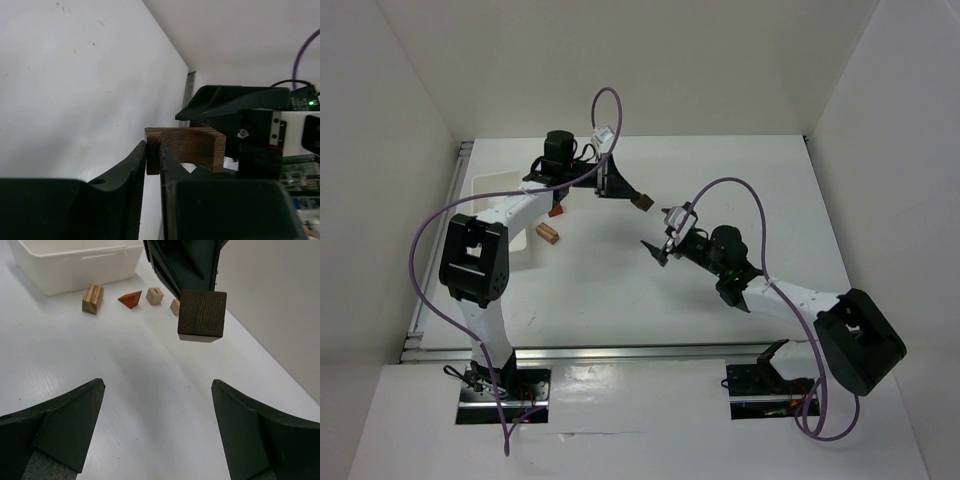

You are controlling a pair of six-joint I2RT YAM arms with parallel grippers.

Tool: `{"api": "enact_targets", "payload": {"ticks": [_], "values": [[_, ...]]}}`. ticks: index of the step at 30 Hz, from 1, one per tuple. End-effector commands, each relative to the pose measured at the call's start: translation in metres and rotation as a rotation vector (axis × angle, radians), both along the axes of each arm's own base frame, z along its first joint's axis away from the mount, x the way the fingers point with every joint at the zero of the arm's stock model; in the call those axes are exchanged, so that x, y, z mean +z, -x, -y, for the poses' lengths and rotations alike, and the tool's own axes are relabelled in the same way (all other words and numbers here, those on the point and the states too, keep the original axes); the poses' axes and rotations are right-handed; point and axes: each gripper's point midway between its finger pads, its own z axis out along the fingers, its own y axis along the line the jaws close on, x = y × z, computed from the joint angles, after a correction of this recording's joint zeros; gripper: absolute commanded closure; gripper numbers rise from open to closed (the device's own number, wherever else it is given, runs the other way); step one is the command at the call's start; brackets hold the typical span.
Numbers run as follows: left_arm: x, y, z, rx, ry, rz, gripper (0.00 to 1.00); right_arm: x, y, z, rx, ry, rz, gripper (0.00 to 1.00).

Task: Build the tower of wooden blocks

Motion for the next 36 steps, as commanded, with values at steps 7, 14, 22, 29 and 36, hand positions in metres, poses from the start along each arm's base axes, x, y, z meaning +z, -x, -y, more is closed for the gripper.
{"api": "enact_targets", "payload": {"ticks": [7,14,22,29,36], "values": [[0.05,0.023,-0.001,-0.089,0.12,0.074,1.0,0.051,-0.017,-0.009,-0.011,-0.232,0.191,0.08],[0.052,0.025,-0.002,-0.082,0.109,0.087,1.0,0.06,-0.027,-0.012,-0.027,-0.283,0.237,0.17],[0.045,0.021,0.0,-0.089,0.118,0.069,1.0,0.078,-0.032,-0.003,-0.08,-0.299,0.294,0.17],[0.044,0.025,-0.001,-0.109,0.122,0.074,1.0,0.092,-0.041,-0.003,-0.096,-0.296,0.34,0.17],[0.04,0.024,0.0,-0.115,0.133,0.054,1.0,0.105,-0.035,-0.01,-0.044,-0.31,0.38,0.17]]}}
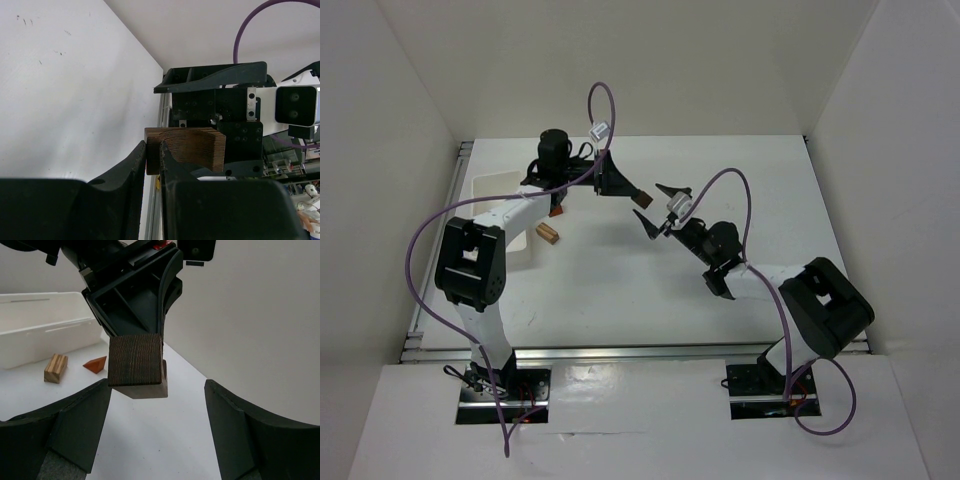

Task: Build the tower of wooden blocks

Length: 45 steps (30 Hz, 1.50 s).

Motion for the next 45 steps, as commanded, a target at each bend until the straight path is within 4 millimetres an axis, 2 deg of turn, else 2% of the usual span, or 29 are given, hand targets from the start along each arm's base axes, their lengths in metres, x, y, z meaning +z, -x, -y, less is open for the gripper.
{"api": "enact_targets", "payload": {"ticks": [1,4,8,9,13,14,16,17,20,21,23,24,25,26,27,28,29,30,31,32,33,35,36,38,39,41,42,44,45], "values": [[0.007,0.006,-0.002,-0.042,0.03,0.041,1.0,0.052,0.005,0.002,0.009,-0.082,0.17,0.18],[0.003,0.005,-0.002,-0.042,0.028,0.032,1.0,0.052,0.007,-0.003,0.041,-0.072,0.161,0.24],[0.005,0.004,-0.001,-0.05,0.04,0.034,1.0,0.056,0.007,-0.004,0.046,-0.084,0.16,0.41],[0.003,0.005,-0.001,-0.05,0.04,0.036,1.0,0.048,0.005,-0.005,0.046,-0.068,0.135,0.43],[0.011,0.006,-0.001,-0.059,0.059,0.055,1.0,0.047,0.005,-0.005,0.042,-0.055,0.132,0.43],[0.006,0.004,0.0,-0.059,0.057,0.043,1.0,0.047,0.004,-0.004,0.034,-0.058,0.13,0.43],[0.014,0.002,0.0,-0.059,0.06,0.06,1.0,0.053,0.005,-0.003,0.033,-0.07,0.149,0.52],[0.009,0.001,0.001,-0.059,0.058,0.049,1.0,0.053,0.005,-0.003,0.033,-0.07,0.149,0.63],[0.016,-0.001,0.001,-0.059,0.061,0.061,1.0,0.055,0.006,-0.002,0.033,-0.076,0.158,0.85],[0.011,-0.001,0.001,-0.059,0.051,0.056,1.0,0.055,0.006,-0.002,0.033,-0.076,0.158,0.94],[0.012,-0.004,0.001,-0.051,0.041,0.065,0.98,0.057,0.006,-0.005,0.046,-0.069,0.158,1.0],[0.008,-0.007,0.001,-0.037,0.03,0.078,0.92,0.059,0.005,-0.006,0.046,-0.069,0.157,1.0],[0.0,-0.007,0.0,-0.028,0.01,0.042,0.81,0.056,0.004,-0.007,0.046,-0.063,0.147,1.0],[0.002,-0.011,0.0,0.001,-0.002,0.057,0.74,0.054,0.001,-0.008,0.046,-0.053,0.132,1.0],[0.005,-0.016,-0.001,0.023,-0.019,0.121,0.62,0.049,0.0,-0.009,0.047,-0.041,0.114,1.0],[0.002,-0.022,-0.002,0.052,-0.046,0.136,0.24,0.052,-0.001,-0.009,0.043,-0.031,0.116,1.0],[0.0,-0.033,-0.006,0.142,-0.118,0.104,0.0,0.042,-0.006,-0.011,0.034,-0.005,0.069,1.0],[0.0,-0.041,-0.011,0.199,-0.172,0.123,0.0,0.045,-0.009,-0.01,0.023,-0.001,0.055,1.0],[-0.009,-0.051,-0.018,0.247,-0.243,0.169,0.0,0.036,-0.016,-0.008,0.016,0.034,0.023,1.0],[-0.013,-0.065,-0.033,0.374,-0.348,0.158,0.0,0.041,-0.018,-0.011,0.039,0.054,0.01,1.0],[-0.015,-0.072,-0.043,0.435,-0.404,0.164,0.0,0.015,-0.023,-0.009,0.04,0.117,-0.091,1.0],[-0.013,-0.081,-0.063,0.563,-0.521,0.206,0.0,-0.002,-0.033,0.002,0.029,0.205,-0.146,1.0],[-0.021,-0.093,-0.092,0.713,-0.646,0.201,0.0,-0.013,-0.038,0.006,0.02,0.259,-0.217,1.0],[-0.012,-0.092,-0.113,0.807,-0.705,0.229,0.0,-0.035,-0.056,0.022,-0.016,0.406,-0.284,1.0],[-0.019,-0.089,-0.122,0.84,-0.74,0.22,0.0,-0.036,-0.062,0.028,-0.025,0.464,-0.361,1.0],[-0.011,-0.088,-0.128,0.875,-0.74,0.257,0.0,-0.06,-0.073,0.042,-0.011,0.602,-0.434,1.0],[-0.001,-0.085,-0.132,0.901,-0.733,0.276,0.0,-0.062,-0.076,0.044,-0.018,0.629,-0.455,1.0],[-0.005,-0.086,-0.148,0.972,-0.791,0.266,0.0,-0.066,-0.078,0.058,0.019,0.745,-0.481,1.0],[-0.004,-0.081,-0.152,0.986,-0.817,0.26,0.0,-0.08,-0.084,0.065,0.016,0.783,-0.518,1.0]]}}
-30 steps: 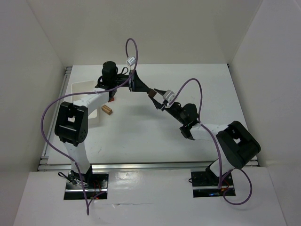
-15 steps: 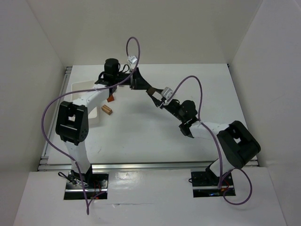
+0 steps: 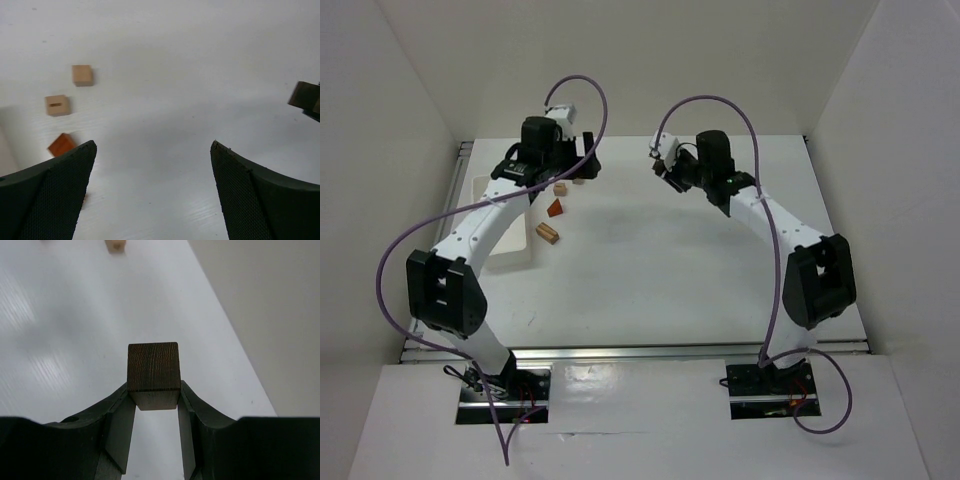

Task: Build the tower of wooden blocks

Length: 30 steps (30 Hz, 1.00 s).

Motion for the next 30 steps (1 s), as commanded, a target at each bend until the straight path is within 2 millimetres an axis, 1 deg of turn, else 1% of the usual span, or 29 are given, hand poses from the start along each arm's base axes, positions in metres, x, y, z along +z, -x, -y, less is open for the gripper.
{"api": "enact_targets", "payload": {"ticks": [1,2,3,4,5,6,7,8,9,10,11,12,13,14,15,16,17,18,19,20,22,23,24,25,26,27,28,29,30], "values": [[0.011,0.0,-0.047,0.212,-0.168,0.042,0.0,-0.06,0.026,0.031,0.084,0.287,-0.255,1.0],[0.013,0.002,-0.057,0.256,-0.194,0.043,0.0,-0.063,0.025,0.035,0.105,0.341,-0.259,1.0],[0.011,0.005,-0.061,0.287,-0.224,0.036,0.0,-0.081,0.023,0.04,0.111,0.399,-0.311,1.0],[0.011,0.005,-0.075,0.363,-0.261,0.036,0.0,-0.079,0.027,0.045,0.122,0.444,-0.354,1.0],[0.015,0.008,-0.078,0.384,-0.276,0.043,0.0,-0.082,0.024,0.049,0.106,0.471,-0.378,1.0],[0.02,0.009,-0.084,0.412,-0.287,0.055,0.0,-0.095,0.019,0.056,0.076,0.519,-0.414,1.0],[0.019,0.012,-0.087,0.439,-0.314,0.053,0.0,-0.091,0.014,0.058,0.077,0.544,-0.406,1.0],[0.025,0.014,-0.092,0.462,-0.32,0.067,0.0,-0.1,0.022,0.065,0.091,0.589,-0.456,1.0],[0.03,0.016,-0.092,0.49,-0.307,0.077,0.0,-0.106,0.025,0.065,0.116,0.634,-0.463,1.0],[0.032,0.017,-0.093,0.524,-0.311,0.084,0.0,-0.119,0.023,0.074,0.092,0.682,-0.492,1.0],[0.033,0.018,-0.094,0.523,-0.314,0.08,0.0,-0.123,0.024,0.073,0.091,0.711,-0.503,1.0],[0.036,0.022,-0.09,0.513,-0.312,0.083,0.0,-0.13,0.027,0.072,0.111,0.749,-0.509,1.0],[0.036,0.022,-0.086,0.504,-0.312,0.084,0.0,-0.142,0.026,0.077,0.108,0.789,-0.532,1.0],[0.034,0.023,-0.085,0.493,-0.309,0.094,0.0,-0.145,0.027,0.075,0.11,0.815,-0.539,1.0],[0.034,0.019,-0.08,0.469,-0.301,0.11,0.0,-0.153,0.026,0.079,0.101,0.838,-0.552,1.0],[0.043,0.022,-0.077,0.441,-0.279,0.137,0.0,-0.165,0.026,0.08,0.097,0.889,-0.571,1.0],[0.035,0.025,-0.068,0.382,-0.261,0.134,0.0,-0.17,0.03,0.079,0.1,0.906,-0.594,1.0],[0.036,0.026,-0.064,0.357,-0.25,0.149,0.0,-0.175,0.031,0.079,0.104,0.911,-0.605,1.0],[0.042,0.024,-0.063,0.363,-0.23,0.183,0.0,-0.175,0.033,0.075,0.113,0.915,-0.6,1.0],[0.043,0.029,-0.063,0.355,-0.22,0.192,0.0,-0.181,0.032,0.075,0.114,0.916,-0.603,1.0],[0.048,0.03,-0.061,0.336,-0.207,0.22,0.0,-0.184,0.033,0.066,0.126,0.934,-0.589,1.0],[0.047,0.034,-0.06,0.32,-0.213,0.222,0.0,-0.186,0.032,0.069,0.114,0.948,-0.585,1.0],[0.049,0.033,-0.06,0.321,-0.209,0.229,0.0,-0.194,0.038,0.069,0.124,0.971,-0.6,1.0],[0.049,0.033,-0.06,0.321,-0.209,0.23,0.0,-0.194,0.037,0.066,0.122,0.979,-0.584,1.0],[0.049,0.033,-0.06,0.321,-0.209,0.23,0.0,-0.199,0.038,0.072,0.112,1.009,-0.595,1.0],[0.053,0.034,-0.063,0.331,-0.218,0.24,0.0,-0.202,0.042,0.071,0.107,1.021,-0.601,1.0],[0.055,0.035,-0.064,0.327,-0.227,0.241,0.0,-0.201,0.041,0.067,0.105,1.026,-0.585,0.99],[0.055,0.035,-0.065,0.335,-0.231,0.241,0.0,-0.208,0.044,0.071,0.106,1.044,-0.601,0.95],[0.053,0.036,-0.066,0.334,-0.235,0.233,0.0,-0.207,0.043,0.065,0.11,1.041,-0.586,0.88]]}}
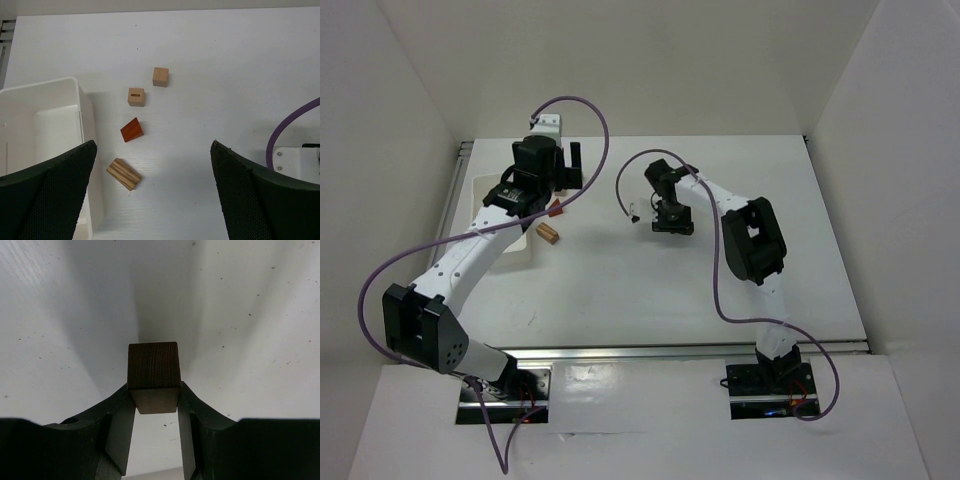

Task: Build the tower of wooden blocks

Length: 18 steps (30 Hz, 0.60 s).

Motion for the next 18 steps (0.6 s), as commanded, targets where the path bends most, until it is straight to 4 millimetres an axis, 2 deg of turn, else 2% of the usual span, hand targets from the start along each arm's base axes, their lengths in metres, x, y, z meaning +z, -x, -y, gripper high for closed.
{"api": "enact_targets", "payload": {"ticks": [1,5,7,11,13,16,18], "values": [[0.026,-0.002,0.0,-0.011,0.004,0.07,0.0,-0.007,0.007,-0.005,0.015,0.048,0.001,0.85],[0.02,-0.001,0.0,-0.012,-0.007,0.044,0.0,-0.023,0.014,-0.013,0.029,0.061,-0.022,0.84],[0.018,-0.002,0.0,-0.012,-0.011,0.033,0.0,-0.023,0.014,-0.018,0.031,0.054,-0.014,0.84],[0.013,-0.002,-0.001,-0.004,-0.021,0.016,0.0,-0.03,0.016,-0.027,0.031,0.052,-0.015,0.76],[0.013,-0.002,-0.003,0.004,-0.024,0.018,0.0,-0.029,0.013,-0.029,0.031,0.043,-0.001,0.76],[0.013,0.0,-0.004,0.004,-0.024,0.018,0.0,-0.031,0.014,-0.036,0.034,0.034,-0.006,0.91],[0.013,0.0,-0.004,0.004,-0.024,0.018,0.0,-0.029,0.013,-0.045,0.047,0.013,0.004,0.91]]}}
